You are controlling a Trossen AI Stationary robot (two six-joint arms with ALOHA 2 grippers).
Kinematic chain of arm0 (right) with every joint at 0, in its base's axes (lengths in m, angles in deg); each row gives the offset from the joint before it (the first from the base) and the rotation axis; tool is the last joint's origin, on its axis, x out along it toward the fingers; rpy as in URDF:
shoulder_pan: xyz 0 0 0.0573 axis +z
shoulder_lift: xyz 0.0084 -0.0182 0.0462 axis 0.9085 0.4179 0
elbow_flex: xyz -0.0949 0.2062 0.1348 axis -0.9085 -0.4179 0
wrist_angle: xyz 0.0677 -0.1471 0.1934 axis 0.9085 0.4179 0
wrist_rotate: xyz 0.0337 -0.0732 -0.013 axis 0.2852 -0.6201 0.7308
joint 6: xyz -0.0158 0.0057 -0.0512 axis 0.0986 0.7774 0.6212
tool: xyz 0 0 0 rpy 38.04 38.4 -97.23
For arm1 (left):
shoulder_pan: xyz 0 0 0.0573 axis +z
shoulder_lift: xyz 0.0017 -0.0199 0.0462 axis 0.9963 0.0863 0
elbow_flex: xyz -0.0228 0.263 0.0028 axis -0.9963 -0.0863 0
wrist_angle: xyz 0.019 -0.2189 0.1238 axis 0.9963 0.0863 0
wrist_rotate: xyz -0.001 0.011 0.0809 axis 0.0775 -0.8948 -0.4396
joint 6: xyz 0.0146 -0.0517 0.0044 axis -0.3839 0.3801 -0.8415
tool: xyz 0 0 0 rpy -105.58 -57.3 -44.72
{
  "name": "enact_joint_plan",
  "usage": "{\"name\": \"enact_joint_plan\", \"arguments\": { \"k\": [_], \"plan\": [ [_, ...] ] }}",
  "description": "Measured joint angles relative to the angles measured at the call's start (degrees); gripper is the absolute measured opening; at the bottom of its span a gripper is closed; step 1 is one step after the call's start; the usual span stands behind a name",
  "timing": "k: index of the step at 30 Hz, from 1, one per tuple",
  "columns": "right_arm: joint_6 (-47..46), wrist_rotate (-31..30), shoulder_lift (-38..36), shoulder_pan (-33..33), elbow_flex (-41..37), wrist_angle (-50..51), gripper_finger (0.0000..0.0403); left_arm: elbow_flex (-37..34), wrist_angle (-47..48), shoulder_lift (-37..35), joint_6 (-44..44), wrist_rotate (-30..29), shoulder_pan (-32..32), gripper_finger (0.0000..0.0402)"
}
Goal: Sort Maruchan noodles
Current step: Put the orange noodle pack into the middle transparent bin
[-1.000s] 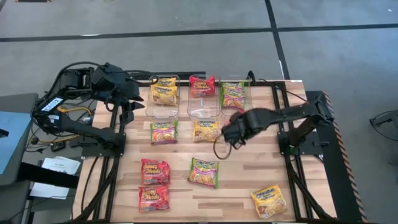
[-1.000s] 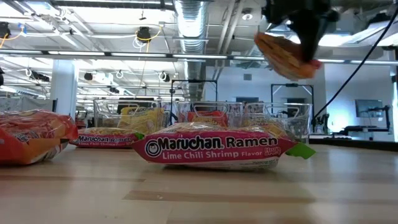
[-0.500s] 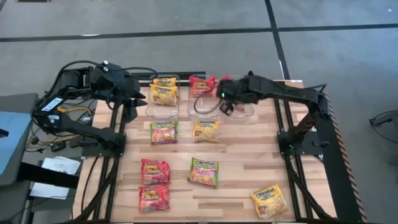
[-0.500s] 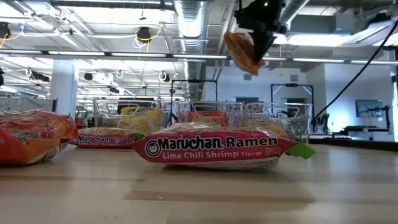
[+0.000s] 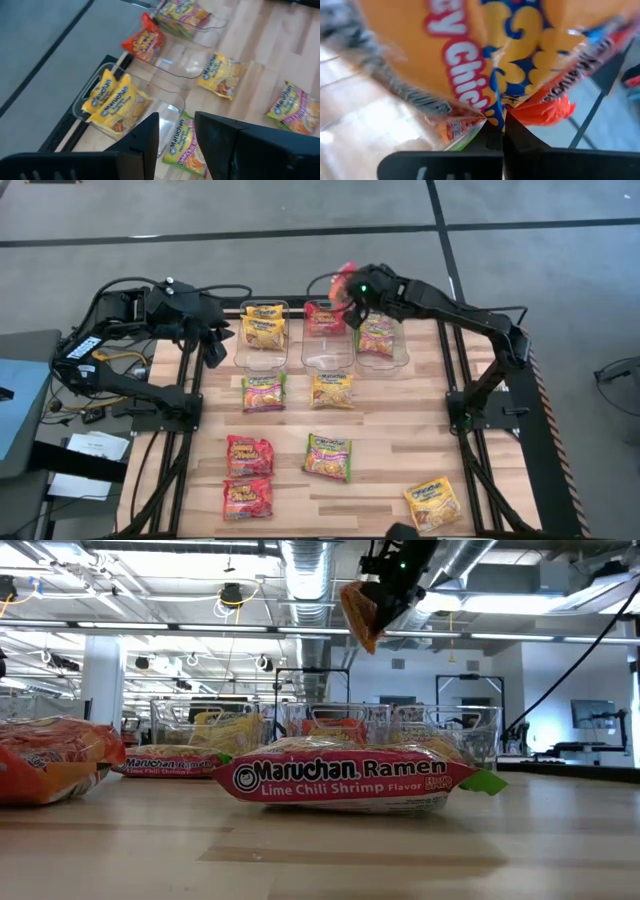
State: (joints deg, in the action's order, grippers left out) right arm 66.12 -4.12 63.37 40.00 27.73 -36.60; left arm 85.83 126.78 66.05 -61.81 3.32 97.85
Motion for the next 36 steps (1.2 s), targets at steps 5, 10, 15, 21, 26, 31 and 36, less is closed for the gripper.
{"name": "enact_joint_plan", "arguments": {
  "k": [5, 10, 15, 21, 26, 31, 36],
  "plan": [
    [6.9, -0.2, 1.5, -2.2, 0.0, -8.4, 0.0003, 0.0, 0.0, 0.0, 2.8, -2.4, 0.0, 0.0113],
    [12.9, -1.0, 5.0, -3.3, 1.0, -14.1, 0.0003, 0.0, 0.0, 0.0, 5.9, -5.1, 0.0, 0.0113],
    [14.5, -1.7, 11.1, -3.4, 6.2, -10.2, 0.0003, 0.0, 0.0, 0.0, 7.8, -6.1, 0.0, 0.0113],
    [14.6, -3.0, 19.7, -2.4, 14.3, 0.9, 0.0003, 0.0, 0.0, 0.0, 9.2, -6.9, 0.0, 0.0113],
    [14.6, -3.6, 25.6, -1.2, 18.8, 8.5, 0.0003, 0.0, 0.0, 0.0, 9.6, -7.4, 0.1, 0.0113],
    [14.5, -4.6, 30.0, 0.1, 19.4, 12.0, 0.0003, 0.0, 0.0, 0.0, 9.6, -7.5, 0.1, 0.0113],
    [12.8, -4.9, 32.9, 0.9, 19.5, 15.0, 0.0004, 0.0, 0.0, 0.0, 9.6, -7.5, 0.1, 0.0113]
  ]
}}
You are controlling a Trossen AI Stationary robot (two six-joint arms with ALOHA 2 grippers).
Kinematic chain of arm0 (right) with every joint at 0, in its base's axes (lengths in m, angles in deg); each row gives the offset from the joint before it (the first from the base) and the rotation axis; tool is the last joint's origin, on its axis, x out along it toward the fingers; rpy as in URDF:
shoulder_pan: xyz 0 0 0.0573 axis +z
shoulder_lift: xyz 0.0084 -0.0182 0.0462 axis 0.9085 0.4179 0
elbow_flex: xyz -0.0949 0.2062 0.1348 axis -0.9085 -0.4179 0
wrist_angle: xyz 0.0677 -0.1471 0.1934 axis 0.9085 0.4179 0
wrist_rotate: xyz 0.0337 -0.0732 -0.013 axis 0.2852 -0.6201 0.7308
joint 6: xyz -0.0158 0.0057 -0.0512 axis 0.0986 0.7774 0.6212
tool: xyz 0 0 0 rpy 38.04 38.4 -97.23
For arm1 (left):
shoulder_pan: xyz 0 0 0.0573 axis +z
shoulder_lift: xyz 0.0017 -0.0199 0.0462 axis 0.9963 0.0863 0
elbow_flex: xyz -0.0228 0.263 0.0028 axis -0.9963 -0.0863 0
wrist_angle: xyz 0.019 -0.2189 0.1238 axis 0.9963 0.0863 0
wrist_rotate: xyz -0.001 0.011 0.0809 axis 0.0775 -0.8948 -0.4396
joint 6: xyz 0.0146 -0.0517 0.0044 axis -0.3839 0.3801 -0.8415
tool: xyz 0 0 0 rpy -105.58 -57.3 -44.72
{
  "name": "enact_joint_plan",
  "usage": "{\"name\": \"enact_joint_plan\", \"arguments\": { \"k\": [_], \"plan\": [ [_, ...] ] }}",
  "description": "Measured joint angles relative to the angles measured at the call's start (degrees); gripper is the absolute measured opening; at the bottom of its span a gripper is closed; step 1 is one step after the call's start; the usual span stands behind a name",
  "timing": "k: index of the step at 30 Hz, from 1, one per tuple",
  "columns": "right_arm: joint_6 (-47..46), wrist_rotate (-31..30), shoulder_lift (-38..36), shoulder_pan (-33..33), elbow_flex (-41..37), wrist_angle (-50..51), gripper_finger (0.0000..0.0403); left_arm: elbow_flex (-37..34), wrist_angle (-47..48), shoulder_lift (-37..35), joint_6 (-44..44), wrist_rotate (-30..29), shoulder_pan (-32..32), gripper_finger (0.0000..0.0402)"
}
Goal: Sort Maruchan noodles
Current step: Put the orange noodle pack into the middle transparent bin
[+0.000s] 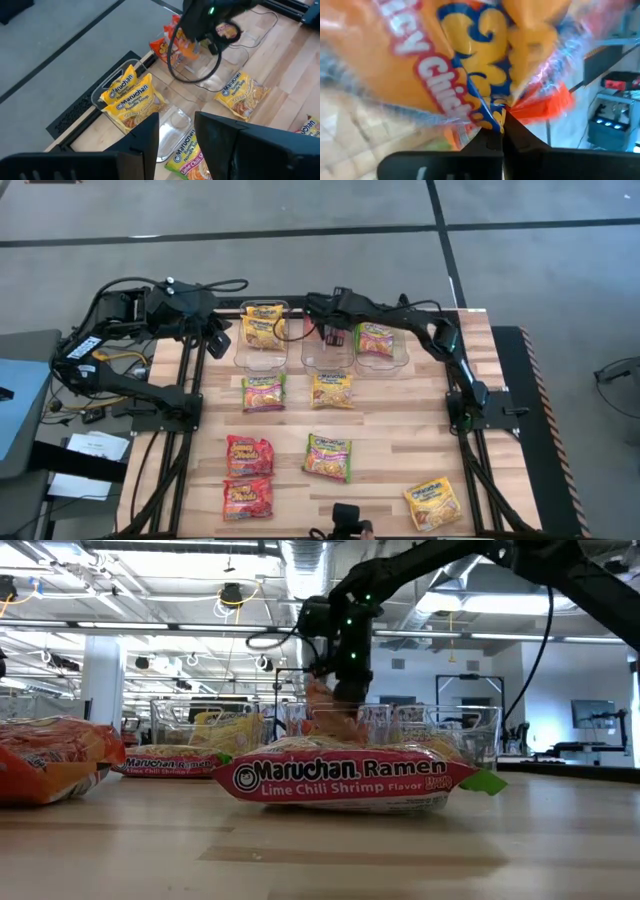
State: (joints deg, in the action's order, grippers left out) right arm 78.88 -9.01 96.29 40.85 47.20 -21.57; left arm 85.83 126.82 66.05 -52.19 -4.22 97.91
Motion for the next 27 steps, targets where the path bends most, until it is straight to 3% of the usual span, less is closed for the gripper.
{"name": "enact_joint_plan", "arguments": {
  "k": [15, 27],
  "plan": [
    [-0.7, 2.2, 4.7, -0.3, 0.0, 1.9, 0.0010, 0.0, 0.1, 0.0, 0.4, 0.3, 0.0, 0.0113],
    [0.2, 5.2, 4.7, -1.2, 0.0, -0.1, 0.0104, 0.0, 0.1, 0.0, 0.4, 0.3, 0.0, 0.0113]
  ]
}}
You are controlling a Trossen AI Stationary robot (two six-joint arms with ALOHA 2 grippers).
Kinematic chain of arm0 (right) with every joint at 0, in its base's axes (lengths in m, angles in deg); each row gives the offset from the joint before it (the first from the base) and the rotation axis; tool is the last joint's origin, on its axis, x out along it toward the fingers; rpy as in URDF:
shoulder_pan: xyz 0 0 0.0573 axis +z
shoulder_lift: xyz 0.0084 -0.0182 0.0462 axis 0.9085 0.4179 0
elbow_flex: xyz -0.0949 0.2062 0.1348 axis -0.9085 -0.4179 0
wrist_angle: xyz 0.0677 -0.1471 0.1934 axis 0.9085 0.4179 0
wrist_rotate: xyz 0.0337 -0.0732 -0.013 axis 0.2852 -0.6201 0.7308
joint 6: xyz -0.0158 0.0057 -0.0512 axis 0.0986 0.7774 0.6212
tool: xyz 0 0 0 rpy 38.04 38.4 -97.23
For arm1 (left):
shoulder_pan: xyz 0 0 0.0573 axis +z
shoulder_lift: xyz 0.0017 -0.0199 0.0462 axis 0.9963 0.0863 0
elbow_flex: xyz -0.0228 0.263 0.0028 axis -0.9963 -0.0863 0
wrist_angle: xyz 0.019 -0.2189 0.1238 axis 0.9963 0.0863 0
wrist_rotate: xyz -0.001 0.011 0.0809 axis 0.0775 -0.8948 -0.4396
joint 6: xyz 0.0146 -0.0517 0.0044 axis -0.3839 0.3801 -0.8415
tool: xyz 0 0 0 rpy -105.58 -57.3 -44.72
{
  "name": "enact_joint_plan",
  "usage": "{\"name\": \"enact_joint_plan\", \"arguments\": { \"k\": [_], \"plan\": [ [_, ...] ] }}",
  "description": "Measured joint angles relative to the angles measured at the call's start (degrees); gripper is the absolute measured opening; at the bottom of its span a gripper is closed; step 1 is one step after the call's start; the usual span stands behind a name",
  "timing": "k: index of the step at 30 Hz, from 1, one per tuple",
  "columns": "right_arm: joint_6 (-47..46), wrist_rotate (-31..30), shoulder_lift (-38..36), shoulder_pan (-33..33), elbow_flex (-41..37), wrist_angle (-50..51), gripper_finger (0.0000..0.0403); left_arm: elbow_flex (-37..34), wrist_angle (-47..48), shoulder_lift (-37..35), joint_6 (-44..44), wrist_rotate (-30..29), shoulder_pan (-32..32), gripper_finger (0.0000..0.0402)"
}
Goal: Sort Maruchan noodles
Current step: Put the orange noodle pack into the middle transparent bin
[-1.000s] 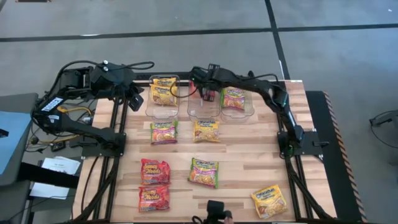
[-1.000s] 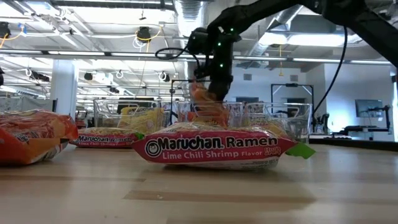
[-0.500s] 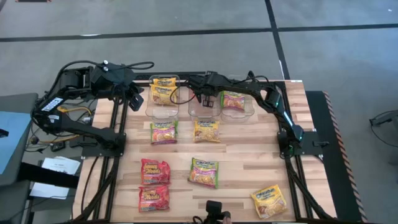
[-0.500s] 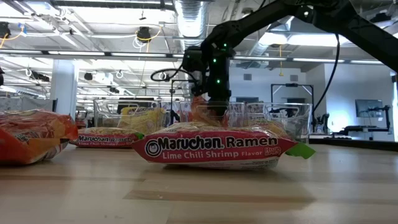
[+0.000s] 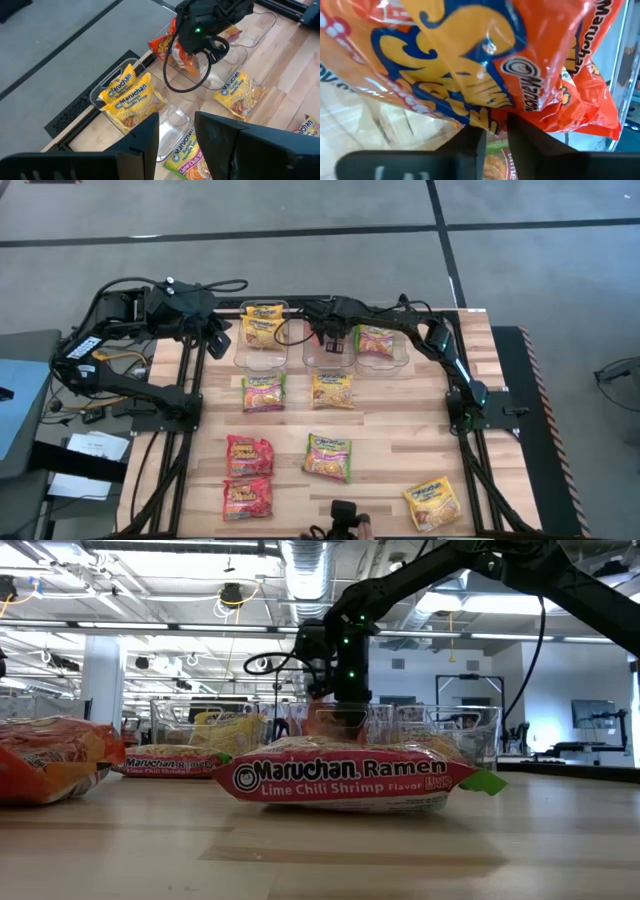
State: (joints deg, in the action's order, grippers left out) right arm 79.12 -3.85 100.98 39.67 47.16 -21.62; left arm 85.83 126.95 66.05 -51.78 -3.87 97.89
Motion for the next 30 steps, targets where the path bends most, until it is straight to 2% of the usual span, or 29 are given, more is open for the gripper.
{"name": "enact_joint_plan", "arguments": {
  "k": [6, 11, 19, 26, 30],
  "plan": [
    [-1.9, 0.2, 0.0, 0.0, 0.0, -0.2, 0.0147, 0.0, 0.3, 0.0, 0.0, 0.0, 0.0, 0.0113],
    [-6.3, 5.0, 0.0, 0.0, 0.0, 1.2, 0.0165, 0.0, 0.3, 0.0, 0.0, 0.0, 0.0, 0.0113],
    [-15.6, 8.7, 0.0, -0.4, 0.0, 2.5, 0.0165, 0.0, 0.3, 0.0, 0.0, 0.0, 0.0, 0.0113],
    [-16.5, 9.0, -0.7, -0.7, 0.1, 5.4, 0.0165, 0.0, 0.4, 0.0, 0.5, 0.0, 0.0, 0.0113],
    [-16.6, 9.0, -0.6, -0.8, 2.7, 7.0, 0.0165, 0.0, 0.4, 0.0, 0.6, 0.3, 0.0, 0.0113]
  ]
}}
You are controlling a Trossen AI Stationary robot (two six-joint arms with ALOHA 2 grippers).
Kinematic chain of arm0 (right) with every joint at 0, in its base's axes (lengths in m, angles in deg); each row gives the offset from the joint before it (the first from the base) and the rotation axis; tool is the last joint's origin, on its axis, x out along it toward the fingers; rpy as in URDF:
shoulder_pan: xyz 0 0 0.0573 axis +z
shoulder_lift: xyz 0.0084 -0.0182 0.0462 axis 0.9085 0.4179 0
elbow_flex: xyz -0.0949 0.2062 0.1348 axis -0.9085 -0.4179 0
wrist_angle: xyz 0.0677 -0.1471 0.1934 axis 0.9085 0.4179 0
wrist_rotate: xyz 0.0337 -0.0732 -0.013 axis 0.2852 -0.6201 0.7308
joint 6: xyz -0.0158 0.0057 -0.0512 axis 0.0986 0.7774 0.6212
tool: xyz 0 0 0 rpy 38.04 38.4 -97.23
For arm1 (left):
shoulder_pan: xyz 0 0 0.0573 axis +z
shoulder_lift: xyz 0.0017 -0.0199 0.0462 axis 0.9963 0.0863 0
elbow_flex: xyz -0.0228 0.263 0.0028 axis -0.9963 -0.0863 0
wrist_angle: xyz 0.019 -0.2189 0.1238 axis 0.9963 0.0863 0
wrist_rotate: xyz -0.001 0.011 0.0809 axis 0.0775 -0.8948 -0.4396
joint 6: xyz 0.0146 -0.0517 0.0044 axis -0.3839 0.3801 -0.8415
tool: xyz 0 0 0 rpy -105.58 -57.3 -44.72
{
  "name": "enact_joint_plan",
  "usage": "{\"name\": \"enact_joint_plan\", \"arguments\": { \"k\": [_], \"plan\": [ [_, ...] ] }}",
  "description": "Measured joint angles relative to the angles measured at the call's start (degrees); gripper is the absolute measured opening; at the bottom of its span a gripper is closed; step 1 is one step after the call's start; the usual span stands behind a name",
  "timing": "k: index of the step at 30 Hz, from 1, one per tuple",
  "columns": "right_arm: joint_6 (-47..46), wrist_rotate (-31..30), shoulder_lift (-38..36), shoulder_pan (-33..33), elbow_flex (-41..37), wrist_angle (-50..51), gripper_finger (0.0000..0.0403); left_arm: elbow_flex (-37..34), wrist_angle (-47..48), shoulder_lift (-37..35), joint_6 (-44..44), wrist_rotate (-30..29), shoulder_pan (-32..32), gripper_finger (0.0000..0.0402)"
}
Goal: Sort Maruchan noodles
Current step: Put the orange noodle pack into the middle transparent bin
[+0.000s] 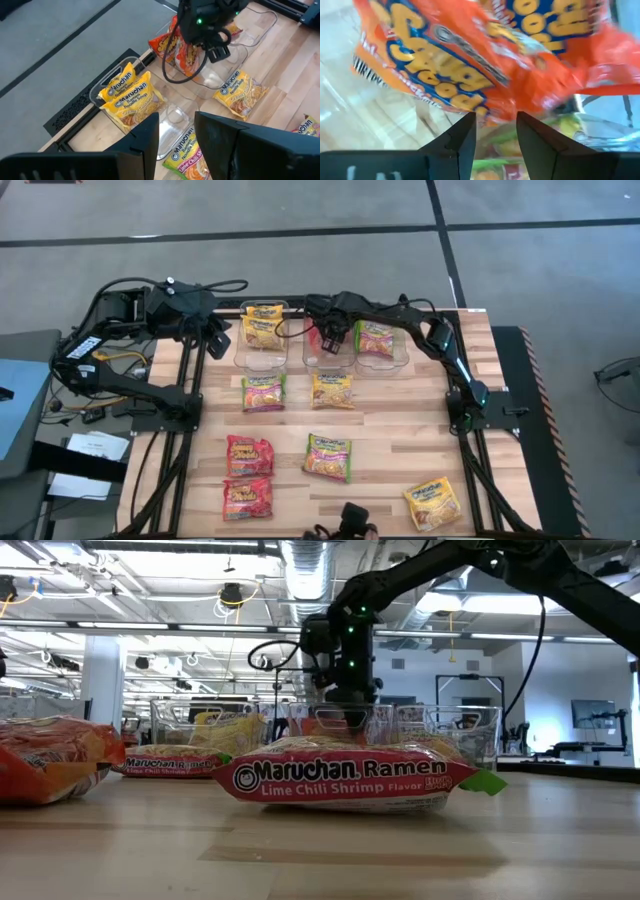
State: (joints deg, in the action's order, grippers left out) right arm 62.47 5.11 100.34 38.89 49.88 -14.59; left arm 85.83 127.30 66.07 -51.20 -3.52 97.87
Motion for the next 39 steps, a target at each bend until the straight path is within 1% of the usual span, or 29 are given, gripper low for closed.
{"name": "enact_joint_plan", "arguments": {
  "k": [6, 7, 8, 9, 12, 13, 16, 19, 22, 25, 28, 39],
  "plan": [
    [0.0, 0.0, 0.0, 0.0, 5.4, 2.6, 0.0165, 0.0, 0.0, 0.0, 0.1, 2.8, 0.0, 0.0113],
    [0.1, 1.0, 0.0, 0.0, 6.3, 3.4, 0.0165, 0.0, 0.0, 0.0, 0.1, 2.8, 0.0, 0.0113],
    [0.6, 3.3, 0.0, 0.0, 7.1, 4.4, 0.0165, 0.0, 0.0, 0.0, 0.1, 2.8, 0.0, 0.0113],
    [1.4, 6.9, 0.0, -0.1, 7.8, 4.8, 0.0165, 0.0, 0.0, 0.0, 0.3, 2.8, 0.0, 0.0113],
    [2.6, 19.9, 0.0, 0.0, 9.0, 4.3, 0.0164, 0.0, 0.0, 0.0, 1.0, 2.8, 0.0, 0.0113],
    [2.6, 22.8, 0.0, 0.0, 9.0, 3.9, 0.0164, 0.0, 0.0, 0.0, 1.1, 2.8, 0.0, 0.0113],
    [2.9, 27.3, 0.5, 0.6, 8.9, 3.3, 0.0164, 0.0, 0.0, 0.0, 1.4, 2.8, 0.0, 0.0113],
    [4.1, 27.7, 0.6, 0.7, 7.9, 1.7, 0.0164, 0.0, 0.0, 0.0, 1.5, 2.8, 0.0, 0.0113],
    [4.7, 29.4, 0.6, 0.7, 7.8, 1.3, 0.0164, 0.0, 0.0, 0.0, 1.5, 2.8, 0.0, 0.0113],
    [4.4, 30.0, 2.0, 0.6, 7.9, 0.5, 0.0164, 0.0, 0.0, 0.0, 1.6, 2.8, 0.0, 0.0113],
    [4.1, 29.4, 3.4, 0.5, 7.7, 1.9, 0.0164, 0.0, 0.0, 0.0, 1.6, 2.9, 0.0, 0.0113],
    [4.3, 26.4, 7.4, 1.1, 7.9, 1.0, 0.0164, 0.0, 0.0, 0.0, 1.6, 2.9, 0.0, 0.0113]
  ]
}}
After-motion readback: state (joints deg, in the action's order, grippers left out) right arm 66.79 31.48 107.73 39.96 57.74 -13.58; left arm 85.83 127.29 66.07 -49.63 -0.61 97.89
